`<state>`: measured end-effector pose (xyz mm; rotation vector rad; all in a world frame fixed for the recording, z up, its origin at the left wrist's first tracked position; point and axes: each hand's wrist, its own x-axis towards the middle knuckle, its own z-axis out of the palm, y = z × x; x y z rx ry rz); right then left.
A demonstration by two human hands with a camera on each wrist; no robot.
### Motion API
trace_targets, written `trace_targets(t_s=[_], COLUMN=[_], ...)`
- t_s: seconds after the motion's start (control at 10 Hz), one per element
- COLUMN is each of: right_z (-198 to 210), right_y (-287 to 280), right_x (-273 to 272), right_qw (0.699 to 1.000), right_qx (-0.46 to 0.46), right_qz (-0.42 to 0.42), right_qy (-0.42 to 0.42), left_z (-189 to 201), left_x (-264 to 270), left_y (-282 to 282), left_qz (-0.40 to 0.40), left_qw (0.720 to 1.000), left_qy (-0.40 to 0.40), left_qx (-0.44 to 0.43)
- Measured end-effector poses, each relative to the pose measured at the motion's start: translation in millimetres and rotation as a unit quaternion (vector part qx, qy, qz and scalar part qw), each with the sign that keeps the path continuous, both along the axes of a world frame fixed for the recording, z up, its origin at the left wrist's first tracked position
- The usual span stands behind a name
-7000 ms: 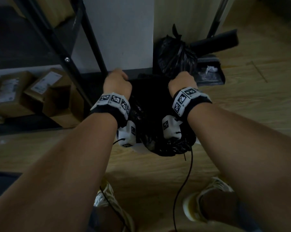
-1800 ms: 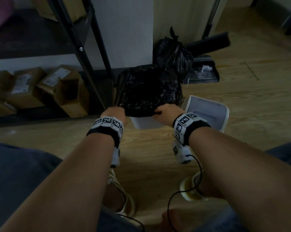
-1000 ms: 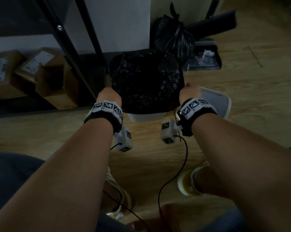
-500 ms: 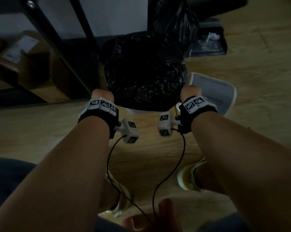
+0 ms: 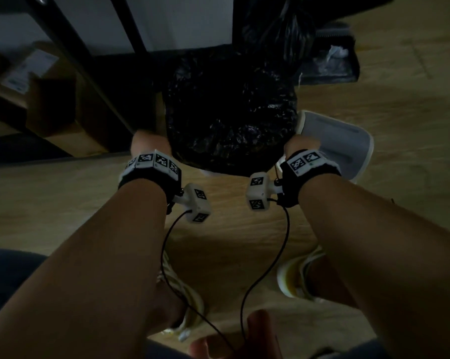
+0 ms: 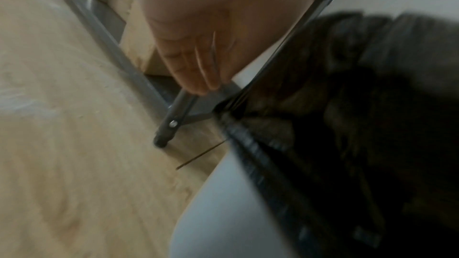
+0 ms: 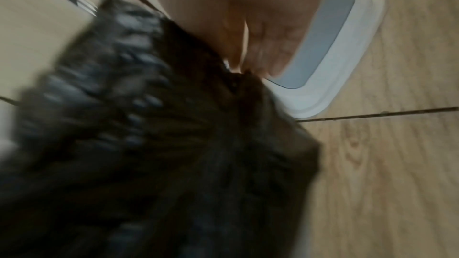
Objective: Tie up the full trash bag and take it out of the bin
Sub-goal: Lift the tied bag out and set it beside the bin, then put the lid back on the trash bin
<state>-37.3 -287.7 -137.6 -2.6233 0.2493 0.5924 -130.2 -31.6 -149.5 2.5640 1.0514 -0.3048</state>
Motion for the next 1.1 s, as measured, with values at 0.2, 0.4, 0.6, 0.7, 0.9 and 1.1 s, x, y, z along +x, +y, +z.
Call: trace_targets(t_s=[0.2,0.4,0.6,0.7,0.9,1.1], right_z=[12,29,27,28,38,49], right_y=[9,30,32,35,30,7], right_x=[12,4,11,16,18,12], right_qw=[0.853,0.909,0.938,0.944,0.945,0.959], right_qx=[0.367,0.293,0.268,0.27,0.283,0.238], right_qz=[-0.354,-0.27,-0.198,-0.168,-0.156,-0.137], right_qy=[-0.109,-0.126,-0.1,-0.084,-0.048,-0.073], left_z=[38,40,41,37,47,62], left_x=[25,23,28,40,52,70], left_y=[-1,-21,-21,-12,-18,-60], left_qz=[0.157,0.024,0.106,0.11,0.072,-0.055], left_qw=[0.956,0.974,0.959,0.957,0.976,0.97], left_qy=[-0.245,-0.218,-0.247,-0.233,-0.203,-0.214], left_qx=[-0.041,-0.062,-0.095,-0.134,-0.03,0.103])
